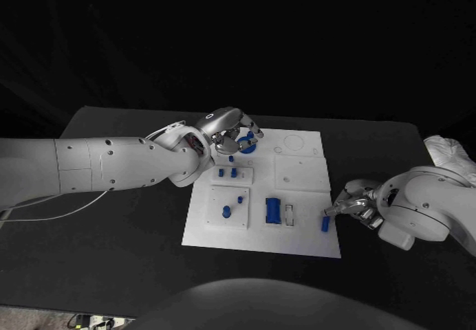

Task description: Assemble the parts on the task board

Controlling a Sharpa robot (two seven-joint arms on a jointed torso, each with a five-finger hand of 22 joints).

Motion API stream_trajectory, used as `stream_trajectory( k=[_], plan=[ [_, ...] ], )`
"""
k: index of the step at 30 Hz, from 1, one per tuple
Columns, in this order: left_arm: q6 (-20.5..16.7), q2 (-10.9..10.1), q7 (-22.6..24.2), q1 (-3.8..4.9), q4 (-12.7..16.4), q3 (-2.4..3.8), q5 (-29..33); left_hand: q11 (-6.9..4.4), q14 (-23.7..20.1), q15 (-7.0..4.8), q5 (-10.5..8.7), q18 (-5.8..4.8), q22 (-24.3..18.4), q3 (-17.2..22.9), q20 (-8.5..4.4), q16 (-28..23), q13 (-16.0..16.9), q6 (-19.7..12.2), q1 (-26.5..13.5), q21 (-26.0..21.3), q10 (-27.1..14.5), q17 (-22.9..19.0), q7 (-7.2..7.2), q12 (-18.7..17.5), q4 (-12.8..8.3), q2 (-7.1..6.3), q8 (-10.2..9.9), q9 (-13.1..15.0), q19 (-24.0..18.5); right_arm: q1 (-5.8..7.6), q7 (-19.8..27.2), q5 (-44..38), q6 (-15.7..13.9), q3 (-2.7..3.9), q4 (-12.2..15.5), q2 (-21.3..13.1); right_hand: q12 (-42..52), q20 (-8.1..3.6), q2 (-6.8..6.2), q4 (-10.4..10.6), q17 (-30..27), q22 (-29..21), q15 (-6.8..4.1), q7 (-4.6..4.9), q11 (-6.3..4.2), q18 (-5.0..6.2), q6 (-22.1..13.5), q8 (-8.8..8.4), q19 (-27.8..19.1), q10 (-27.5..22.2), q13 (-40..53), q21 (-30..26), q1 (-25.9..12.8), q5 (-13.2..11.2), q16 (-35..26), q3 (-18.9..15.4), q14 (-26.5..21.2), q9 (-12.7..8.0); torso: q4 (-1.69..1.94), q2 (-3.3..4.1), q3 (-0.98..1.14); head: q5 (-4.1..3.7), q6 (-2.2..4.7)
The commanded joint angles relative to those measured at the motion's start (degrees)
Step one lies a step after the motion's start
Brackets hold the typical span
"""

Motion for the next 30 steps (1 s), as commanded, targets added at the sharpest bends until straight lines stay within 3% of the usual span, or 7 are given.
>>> stream_trajectory(
  k=[1,12,18,30],
  plan=[
    [0.73,0.09,-0.22,-0.01,0.17,0.04,0.21,0.06,1.64,0.46,0.18,0.26,11.77,0.34,0.41,-0.32,0.02,0.37,0.67,-0.31,0.43,-0.06,0.12,0.01,-0.04,0.03,0.21,0.09,1.07,0.41,-1.52,4.52,-1.45,-0.24,0.81,-0.53,0.22,-0.05,0.13,-5.21,15.06,12.11,-0.36,-0.13,-0.25,0.43,0.55,0.59,3.60,6.06,15.09,-0.38,-0.63,0.00,0.20,4.72,5.98,0.60,-0.03,-0.01,0.00,0.25,0.01],
    [0.82,0.17,-0.48,-0.03,0.23,0.04,0.21,0.09,1.60,0.48,0.18,0.30,11.71,0.34,0.42,-0.44,0.01,0.47,0.68,-0.53,0.47,-0.22,0.17,0.00,-0.04,0.01,0.26,0.12,0.98,3.34,-1.59,6.87,-0.52,-0.22,1.70,0.66,0.22,-0.17,0.19,-5.42,15.06,12.13,-0.48,-0.26,-0.38,0.42,0.61,0.75,3.62,6.06,15.09,-0.36,-0.82,-0.80,0.20,4.78,5.98,0.61,0.09,0.04,0.00,-0.23,0.01],
    [0.93,0.37,-0.47,-0.04,0.10,0.04,0.21,0.10,1.58,0.49,0.18,0.33,11.67,0.34,0.43,-0.49,0.00,0.50,0.69,-0.66,0.47,-0.29,0.18,-0.01,-0.04,0.00,0.28,0.13,0.92,3.66,-1.03,8.31,0.48,-0.22,0.76,2.62,0.22,-0.20,0.31,-5.45,15.06,12.11,-0.50,-0.27,-0.40,0.43,0.56,0.77,3.61,6.06,15.09,-0.42,-0.90,-1.11,0.20,4.83,5.98,0.60,0.03,0.02,-0.02,-0.29,0.01],
    [1.46,0.79,-0.52,-0.05,-0.09,0.04,0.21,0.12,1.54,0.50,0.18,0.37,11.63,0.33,0.44,-0.57,0.00,0.48,0.70,-0.83,0.47,-0.40,0.20,-0.02,-0.04,-0.03,0.27,0.13,0.85,3.26,0.24,9.95,2.17,-0.20,-3.63,8.08,0.22,-0.25,0.55,-5.42,15.06,11.89,-0.53,-0.27,-0.39,0.59,0.51,0.85,3.42,6.06,15.09,-1.22,-1.09,-1.60,0.20,4.88,5.98,0.64,0.04,0.03,-0.01,-0.36,0.01]
  ],
)
